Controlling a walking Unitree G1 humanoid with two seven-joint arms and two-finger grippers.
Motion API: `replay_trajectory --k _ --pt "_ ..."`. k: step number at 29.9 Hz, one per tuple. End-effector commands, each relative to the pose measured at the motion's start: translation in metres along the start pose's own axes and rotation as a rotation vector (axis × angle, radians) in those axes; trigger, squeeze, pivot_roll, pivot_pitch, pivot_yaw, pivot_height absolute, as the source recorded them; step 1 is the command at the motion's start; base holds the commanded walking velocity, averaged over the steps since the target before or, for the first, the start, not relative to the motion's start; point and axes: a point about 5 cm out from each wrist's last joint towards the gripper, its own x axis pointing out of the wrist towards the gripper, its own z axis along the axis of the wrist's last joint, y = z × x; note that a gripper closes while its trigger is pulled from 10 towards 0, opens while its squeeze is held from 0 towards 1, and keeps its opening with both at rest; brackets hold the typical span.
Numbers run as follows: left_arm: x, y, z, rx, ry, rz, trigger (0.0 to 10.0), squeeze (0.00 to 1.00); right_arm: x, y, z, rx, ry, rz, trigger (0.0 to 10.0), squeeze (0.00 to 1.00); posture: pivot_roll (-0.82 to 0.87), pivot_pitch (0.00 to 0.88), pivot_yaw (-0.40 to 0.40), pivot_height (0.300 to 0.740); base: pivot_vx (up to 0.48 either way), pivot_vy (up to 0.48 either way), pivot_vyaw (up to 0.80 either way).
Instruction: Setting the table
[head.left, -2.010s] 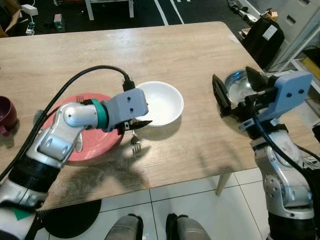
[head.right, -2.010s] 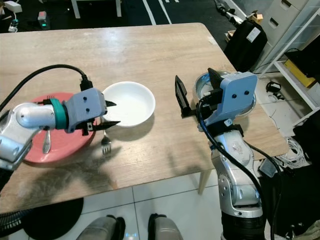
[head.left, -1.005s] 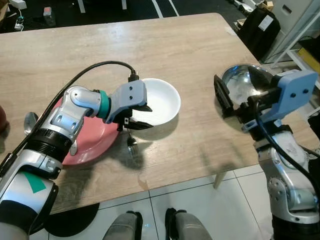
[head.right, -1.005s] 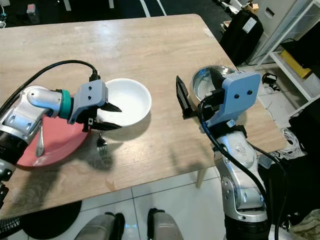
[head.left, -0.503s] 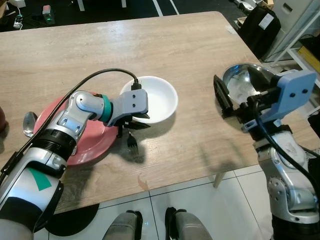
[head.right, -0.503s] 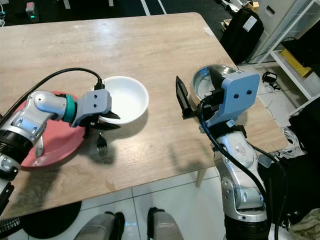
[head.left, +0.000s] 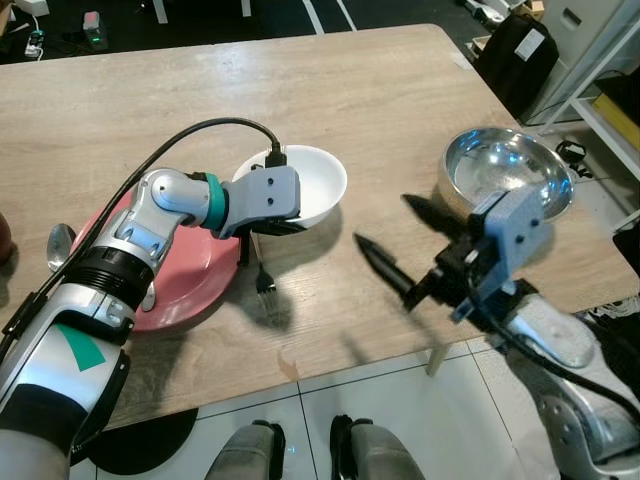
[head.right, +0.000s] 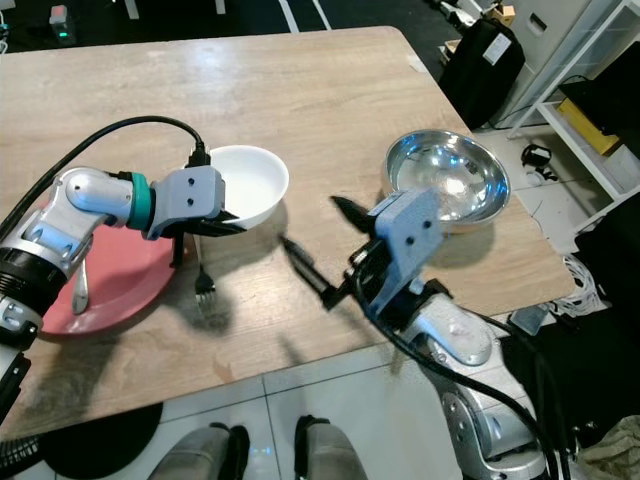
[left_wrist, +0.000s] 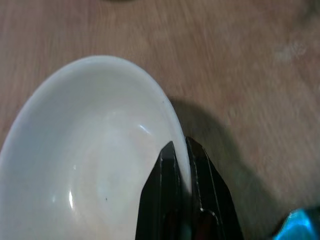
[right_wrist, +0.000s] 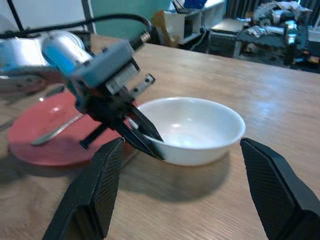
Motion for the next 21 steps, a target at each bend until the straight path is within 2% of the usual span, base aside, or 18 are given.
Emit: replay_trajectory --k 1,2,7,8,10,12,16,18,21 --pt "0.000 -0.008 -0.013 -0.030 0.050 -0.020 0.0 0.00 0.000 0.002 0.002 0.001 -0.004 0.012 10.0 0.00 0.02 0.115 0.033 0.740 0.000 0.000 0.00" --pt "-0.003 -0.006 -0.015 -0.010 0.082 0.003 10.0 0.00 0.004 0.000 0.003 -0.005 -0.019 -0.008 10.0 0.00 0.03 0.111 0.033 0.740 0.000 0.000 0.00" --pt "-0.024 0.008 -0.027 0.130 0.264 0.124 10.0 0.00 0.012 -0.012 0.010 0.005 -0.083 -0.085 10.0 0.00 0.05 0.102 0.029 0.740 0.000 0.000 0.00" --pt "-0.032 0.013 -0.030 0.156 0.306 0.155 10.0 0.00 0.012 -0.014 0.011 0.005 -0.085 -0.091 10.0 0.00 0.05 0.101 0.028 0.740 0.000 0.000 0.00" --pt "-0.032 0.013 -0.030 0.156 0.306 0.155 10.0 0.00 0.012 -0.014 0.011 0.005 -0.085 -0.091 10.0 0.00 0.05 0.101 0.028 0.740 0.000 0.000 0.00" --pt "-0.041 0.021 -0.032 0.178 0.361 0.211 10.0 0.00 0.012 -0.016 0.012 0.005 -0.090 -0.094 10.0 0.00 0.06 0.096 0.025 0.740 0.000 0.000 0.00" --pt "-0.058 0.035 -0.039 0.155 0.435 0.365 10.0 0.00 0.015 -0.016 0.013 0.004 -0.101 -0.098 10.0 0.00 0.07 0.091 0.025 0.740 0.000 0.000 0.00" --pt "-0.062 0.038 -0.040 0.149 0.450 0.402 10.0 0.00 0.016 -0.016 0.013 0.004 -0.103 -0.098 10.0 0.00 0.07 0.090 0.024 0.740 0.000 0.000 0.00" --pt "-0.078 0.047 -0.050 0.069 0.493 0.567 10.0 0.00 0.017 -0.015 0.013 0.006 -0.110 -0.092 10.0 0.00 0.07 0.086 0.024 0.740 0.000 0.000 0.00"
